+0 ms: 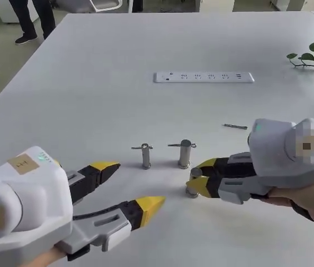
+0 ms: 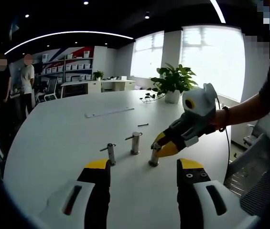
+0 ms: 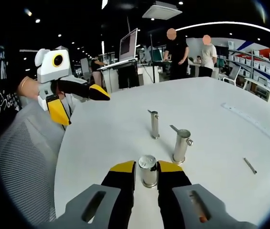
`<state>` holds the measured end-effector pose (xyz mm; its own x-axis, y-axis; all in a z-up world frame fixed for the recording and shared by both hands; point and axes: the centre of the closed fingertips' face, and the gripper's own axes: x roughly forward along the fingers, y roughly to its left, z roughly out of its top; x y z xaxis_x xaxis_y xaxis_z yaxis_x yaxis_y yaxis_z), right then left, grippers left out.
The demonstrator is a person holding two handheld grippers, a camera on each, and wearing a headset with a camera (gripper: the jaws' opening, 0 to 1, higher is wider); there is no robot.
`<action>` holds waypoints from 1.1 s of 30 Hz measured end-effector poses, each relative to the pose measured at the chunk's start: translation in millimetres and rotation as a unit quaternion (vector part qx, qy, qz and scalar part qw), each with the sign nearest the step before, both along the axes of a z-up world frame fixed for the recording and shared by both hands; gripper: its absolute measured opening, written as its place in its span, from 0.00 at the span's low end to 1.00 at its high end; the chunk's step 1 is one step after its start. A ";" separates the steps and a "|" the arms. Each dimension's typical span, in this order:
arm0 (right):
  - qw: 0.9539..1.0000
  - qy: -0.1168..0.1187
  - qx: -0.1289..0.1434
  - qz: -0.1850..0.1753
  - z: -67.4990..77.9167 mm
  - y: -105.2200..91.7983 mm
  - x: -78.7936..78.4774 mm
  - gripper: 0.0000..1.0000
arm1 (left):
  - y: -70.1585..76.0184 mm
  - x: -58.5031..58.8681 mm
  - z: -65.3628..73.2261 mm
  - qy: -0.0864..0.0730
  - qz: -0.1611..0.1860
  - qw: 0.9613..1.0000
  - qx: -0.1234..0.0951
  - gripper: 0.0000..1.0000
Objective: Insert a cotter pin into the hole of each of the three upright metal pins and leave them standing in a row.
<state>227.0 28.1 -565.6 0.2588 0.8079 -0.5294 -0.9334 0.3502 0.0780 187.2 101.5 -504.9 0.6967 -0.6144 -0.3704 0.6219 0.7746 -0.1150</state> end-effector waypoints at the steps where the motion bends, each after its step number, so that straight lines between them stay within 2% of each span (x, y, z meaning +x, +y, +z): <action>1: 1.000 -0.001 -0.001 0.001 0.5 0.0 -0.2 0.14 | 0.0 0.2 0.4 -0.001 0.000 1.000 0.000 0.55; 10: 1.000 0.014 0.014 -0.002 12.2 -0.9 -2.6 0.21 | -0.4 0.3 -0.4 -0.001 0.000 1.000 0.000 0.56; 16: 1.000 0.026 0.012 -0.002 23.7 -7.1 -3.4 0.28 | 0.2 0.1 -0.3 -0.001 0.000 1.000 0.000 0.56; 21: 1.000 0.026 0.000 -0.002 31.2 -17.3 1.7 0.30 | 0.3 -0.3 -1.1 0.000 0.000 1.000 -0.001 0.56; 27: 0.999 0.033 -0.017 -0.011 32.5 -32.8 13.9 0.33 | 0.0 -0.6 -1.4 0.000 0.000 1.000 0.000 0.58; 33: 0.998 0.032 -0.036 -0.043 29.6 -52.9 38.2 0.33 | 1.5 0.8 -2.9 0.002 0.001 1.000 -0.001 0.60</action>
<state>265.2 -24.8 -536.0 0.2892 0.7437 -0.6027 -0.8938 0.4353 0.1083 188.0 103.0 -507.7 0.6961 -0.6137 -0.3727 0.6200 0.7755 -0.1190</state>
